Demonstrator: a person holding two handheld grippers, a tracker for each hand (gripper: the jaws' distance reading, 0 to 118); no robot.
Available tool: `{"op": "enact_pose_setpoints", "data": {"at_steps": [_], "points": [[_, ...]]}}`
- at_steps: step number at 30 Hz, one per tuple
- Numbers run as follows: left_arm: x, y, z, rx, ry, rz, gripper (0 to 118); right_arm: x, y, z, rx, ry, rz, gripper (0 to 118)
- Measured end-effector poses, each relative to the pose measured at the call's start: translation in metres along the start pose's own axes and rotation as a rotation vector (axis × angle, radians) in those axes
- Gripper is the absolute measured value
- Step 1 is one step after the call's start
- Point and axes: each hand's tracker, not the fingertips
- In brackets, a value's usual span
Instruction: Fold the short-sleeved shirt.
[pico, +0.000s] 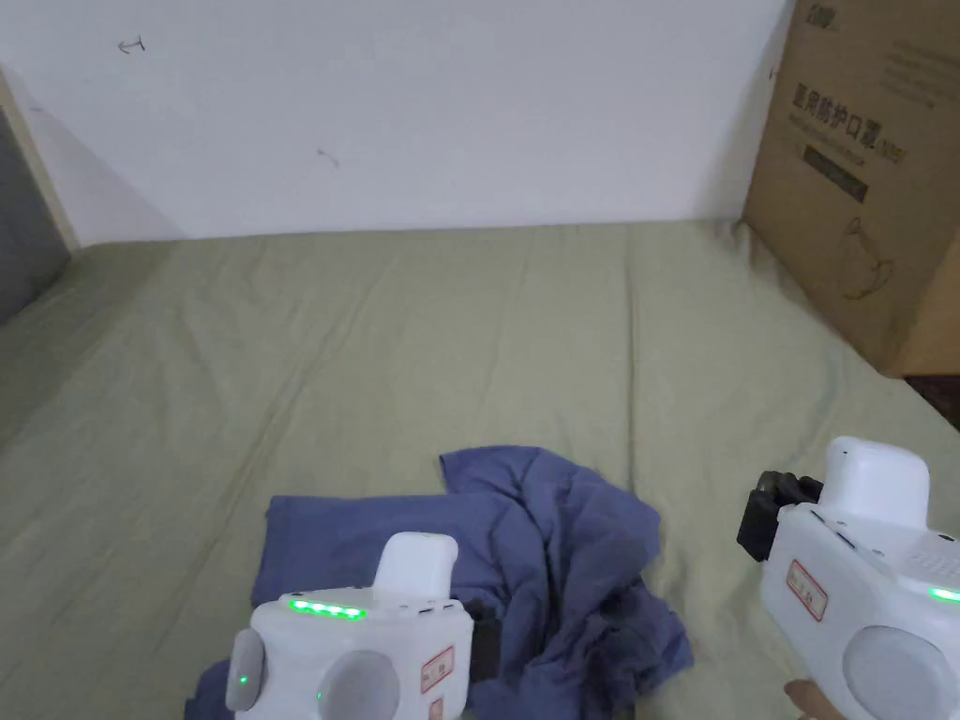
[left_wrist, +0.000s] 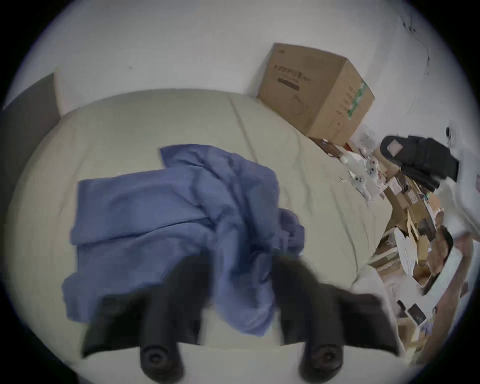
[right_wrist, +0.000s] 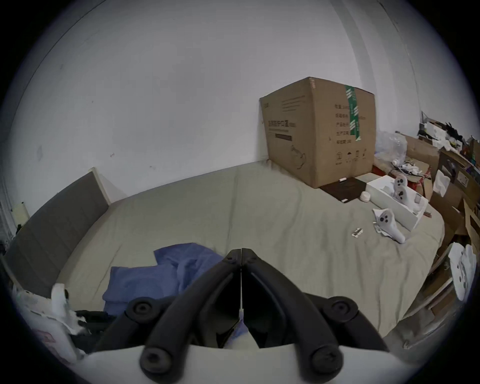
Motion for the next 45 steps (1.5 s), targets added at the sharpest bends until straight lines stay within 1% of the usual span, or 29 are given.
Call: {"op": "enact_pose_setpoints", "data": {"at_steps": [1, 2, 3, 5, 10, 11, 14, 15, 16, 19, 20, 21, 22, 23, 25, 27, 28, 29, 30, 32, 34, 35, 37, 38, 39, 40, 41, 43, 45], "points": [[-0.012, -0.011, 0.010, -0.011, 0.045, 0.001, 8, -0.005, -0.004, -0.001, -0.012, 0.014, 0.026, 0], [-0.025, -0.026, 0.019, -0.005, 0.061, 0.010, 1, -0.011, -0.009, -0.001, -0.030, 0.022, 0.057, 0], [-0.037, -0.039, 0.025, -0.027, 0.058, 0.017, 1, -0.015, -0.013, -0.002, -0.040, 0.031, 0.078, 0], [-0.063, -0.068, 0.036, -0.086, 0.126, 0.077, 0, -0.024, -0.022, -0.007, -0.071, 0.043, 0.106, 0], [-0.117, -0.095, 0.066, -0.049, 0.242, 0.169, 1, -0.040, -0.030, -0.019, -0.111, 0.076, 0.091, 0], [-0.126, -0.093, 0.070, -0.062, 0.234, 0.174, 8, -0.043, -0.030, -0.020, -0.114, 0.084, 0.085, 0], [-0.144, -0.087, 0.065, -0.075, 0.305, 0.163, 92, -0.052, -0.029, -0.025, -0.130, 0.106, 0.075, 0], [-0.148, -0.085, 0.062, -0.068, 0.321, 0.143, 109, -0.054, -0.029, -0.026, -0.136, 0.113, 0.076, 0], [-0.148, -0.081, 0.059, -0.057, 0.322, 0.136, 111, -0.057, -0.030, -0.026, -0.140, 0.116, 0.079, 0], [-0.163, -0.071, 0.044, -0.066, 0.323, 0.167, 110, -0.064, -0.035, -0.028, -0.158, 0.118, 0.117, 0], [-0.167, -0.069, 0.035, -0.084, 0.304, 0.212, 109, -0.066, -0.037, -0.030, -0.166, 0.118, 0.126, 0], [-0.172, -0.068, 0.029, -0.086, 0.276, 0.240, 98, -0.067, -0.039, -0.031, -0.172, 0.117, 0.130, 0], [-0.177, -0.068, 0.021, -0.088, 0.232, 0.278, 79, -0.067, -0.041, -0.033, -0.180, 0.117, 0.131, 0], [-0.182, -0.070, 0.011, -0.112, 0.197, 0.305, 56, -0.068, -0.043, -0.034, -0.192, 0.120, 0.132, 0], [-0.180, -0.075, -0.002, -0.148, 0.296, 0.251, 51, -0.069, -0.047, -0.037, -0.211, 0.117, 0.138, 0], [-0.177, -0.069, 0.009, -0.130, 0.261, 0.261, 50, -0.070, -0.050, -0.040, -0.222, 0.107, 0.156, 0], [-0.175, -0.067, 0.012, -0.124, 0.266, 0.274, 46, -0.072, -0.051, -0.041, -0.227, 0.099, 0.171, 0], [-0.174, -0.066, 0.013, -0.118, 0.267, 0.270, 34, -0.072, -0.052, -0.043, -0.231, 0.099, 0.178, 0], [-0.172, -0.063, 0.013, -0.119, 0.273, 0.261, 9, -0.072, -0.052, -0.046, -0.237, 0.103, 0.177, 0], [-0.163, -0.061, 0.012, -0.147, 0.290, 0.184, 7, -0.070, -0.048, -0.050, -0.244, 0.124, 0.157, 0], [-0.155, -0.056, 0.014, -0.158, 0.301, 0.151, 7, -0.068, -0.040, -0.057, -0.245, 0.161, 0.139, 0], [-0.151, -0.054, 0.017, -0.142, 0.309, 0.148, 7, -0.067, -0.034, -0.062, -0.237, 0.217, 0.148, 0], [-0.148, -0.051, 0.022, -0.140, 0.284, 0.140, 7, -0.068, -0.018, -0.073, -0.230, 0.228, 0.165, 0], [-0.146, -0.050, 0.024, -0.136, 0.282, 0.142, 7, -0.067, -0.009, -0.083, -0.239, 0.251, 0.188, 4], [-0.145, -0.049, 0.026, -0.129, 0.285, 0.143, 7, -0.067, 0.000, -0.095, -0.280, 0.285, 0.203, 33], [-0.145, -0.048, 0.028, -0.129, 0.285, 0.144, 7, -0.068, 0.009, -0.109, -0.306, 0.291, 0.204, 68], [-0.145, -0.047, 0.030, -0.130, 0.288, 0.144, 7, -0.068, 0.017, -0.122, -0.292, 0.295, 0.200, 86], [-0.146, -0.047, 0.033, -0.124, 0.279, 0.153, 7, -0.071, 0.032, -0.148, -0.292, 0.296, 0.208, 84], [-0.151, -0.047, 0.033, -0.128, 0.258, 0.169, 7, -0.076, 0.039, -0.186, -0.351, 0.290, 0.247, 84]]}}
